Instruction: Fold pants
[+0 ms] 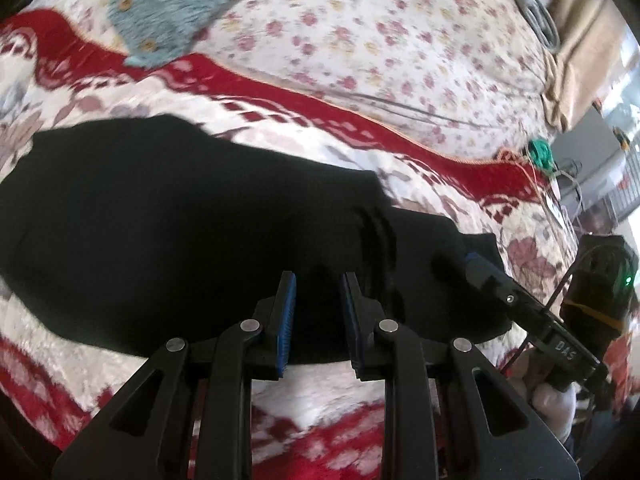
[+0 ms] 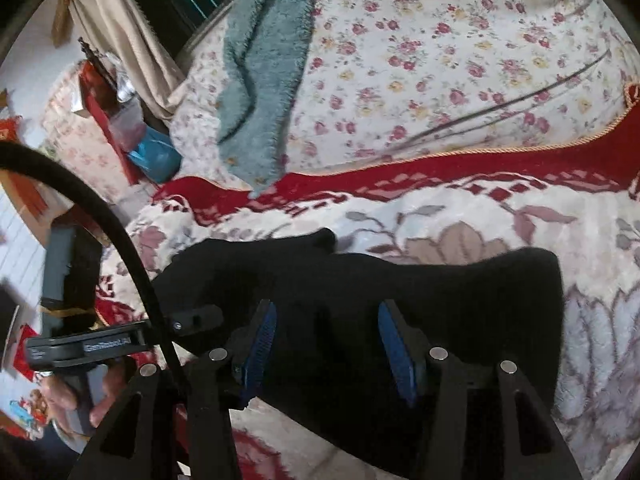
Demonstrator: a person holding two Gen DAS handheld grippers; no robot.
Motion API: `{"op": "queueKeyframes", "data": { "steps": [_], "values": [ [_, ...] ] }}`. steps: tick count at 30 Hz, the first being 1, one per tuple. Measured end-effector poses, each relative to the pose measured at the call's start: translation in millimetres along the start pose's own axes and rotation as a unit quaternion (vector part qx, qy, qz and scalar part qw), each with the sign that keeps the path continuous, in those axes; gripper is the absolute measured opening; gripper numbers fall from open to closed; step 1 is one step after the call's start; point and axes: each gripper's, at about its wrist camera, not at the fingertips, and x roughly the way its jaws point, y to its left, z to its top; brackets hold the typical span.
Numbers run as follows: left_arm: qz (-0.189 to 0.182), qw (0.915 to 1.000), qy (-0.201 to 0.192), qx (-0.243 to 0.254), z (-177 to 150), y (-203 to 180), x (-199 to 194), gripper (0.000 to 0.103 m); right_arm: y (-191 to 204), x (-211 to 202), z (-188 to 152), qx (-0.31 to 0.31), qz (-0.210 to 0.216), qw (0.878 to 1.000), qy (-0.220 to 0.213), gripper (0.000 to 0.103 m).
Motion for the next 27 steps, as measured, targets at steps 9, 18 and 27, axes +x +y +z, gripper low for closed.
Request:
{"op": "queueKeyframes", "data": {
  "steps": [9,18,27],
  "values": [
    [0.016,0.9955,-0.047,-0.081,-10,58,-49,0.04,25,19,21,-0.03,0.046,0.998,0.027,0.053],
    [0.031,0.9736,-0.118,-0.193,-30,119,-90,0.057,73,88,48,-0.062,0.122,0.987,0.088,0.053],
    [0.036,0.9651,-0.112,-0.234,-34,145,-73,0.057,157,172,78,-0.188,0.177,0.953,0.161,0.054]
  ]
}}
